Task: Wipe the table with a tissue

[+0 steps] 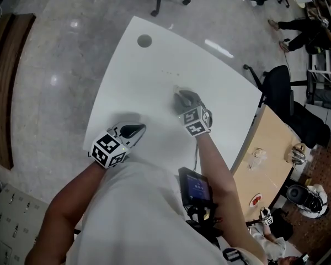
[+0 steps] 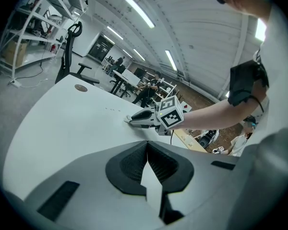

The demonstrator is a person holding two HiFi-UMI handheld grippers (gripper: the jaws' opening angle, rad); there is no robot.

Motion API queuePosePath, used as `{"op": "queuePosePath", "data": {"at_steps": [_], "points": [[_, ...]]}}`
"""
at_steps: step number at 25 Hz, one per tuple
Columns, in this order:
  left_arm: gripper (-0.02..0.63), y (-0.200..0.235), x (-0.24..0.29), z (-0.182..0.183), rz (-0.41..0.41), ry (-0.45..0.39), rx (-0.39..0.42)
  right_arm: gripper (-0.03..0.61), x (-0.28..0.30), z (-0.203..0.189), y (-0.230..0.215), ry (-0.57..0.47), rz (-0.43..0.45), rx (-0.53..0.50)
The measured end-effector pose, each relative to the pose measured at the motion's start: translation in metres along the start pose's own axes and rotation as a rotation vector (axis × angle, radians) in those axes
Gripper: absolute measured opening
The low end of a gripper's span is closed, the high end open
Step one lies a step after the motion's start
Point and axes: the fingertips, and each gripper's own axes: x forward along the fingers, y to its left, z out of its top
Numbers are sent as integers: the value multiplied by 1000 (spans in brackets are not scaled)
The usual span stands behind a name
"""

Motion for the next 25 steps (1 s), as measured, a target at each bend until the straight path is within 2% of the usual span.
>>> {"op": "queuePosePath", "data": {"at_steps": [4, 9, 11, 13, 18, 25], "points": [[8, 0, -1, 5, 4, -19, -4, 54, -5, 1, 5, -70, 71, 184], [8, 5, -7, 4, 17, -25, -11, 54, -10, 6, -20, -177, 39, 371], [6, 6, -10, 3, 26, -27, -21, 54, -11, 10, -35, -186, 14, 403], [8, 7, -10, 2, 30, -30, -28, 54, -7, 13, -47, -169, -4, 382], [6, 5, -5, 7, 23, -44, -32, 55, 18, 17, -71, -72, -45, 258], [6, 3, -3, 6, 15, -47, -38, 54, 30, 20, -77, 25, -86, 151]]}}
